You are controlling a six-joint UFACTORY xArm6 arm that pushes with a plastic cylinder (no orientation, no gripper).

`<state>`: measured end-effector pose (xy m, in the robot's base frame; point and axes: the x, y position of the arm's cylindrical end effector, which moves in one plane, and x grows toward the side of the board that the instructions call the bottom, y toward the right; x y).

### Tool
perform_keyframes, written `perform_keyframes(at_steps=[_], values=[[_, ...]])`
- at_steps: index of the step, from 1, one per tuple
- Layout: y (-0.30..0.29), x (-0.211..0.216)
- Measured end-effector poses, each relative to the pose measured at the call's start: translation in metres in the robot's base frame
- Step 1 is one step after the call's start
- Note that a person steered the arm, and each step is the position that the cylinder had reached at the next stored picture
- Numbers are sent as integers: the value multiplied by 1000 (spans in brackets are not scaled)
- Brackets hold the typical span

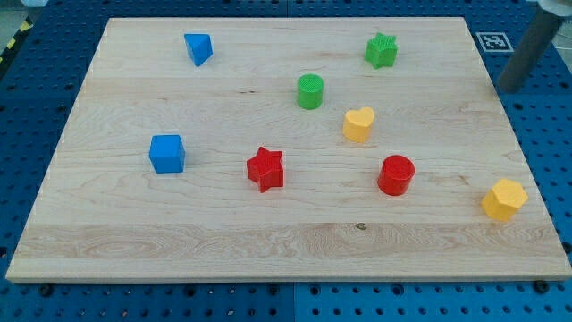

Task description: Keep arm to the right of the blue triangle

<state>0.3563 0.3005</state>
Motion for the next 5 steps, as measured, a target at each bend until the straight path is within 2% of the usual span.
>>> perform_keyframes(at_steps=[3, 5], values=[[-129, 0], [-205, -24]])
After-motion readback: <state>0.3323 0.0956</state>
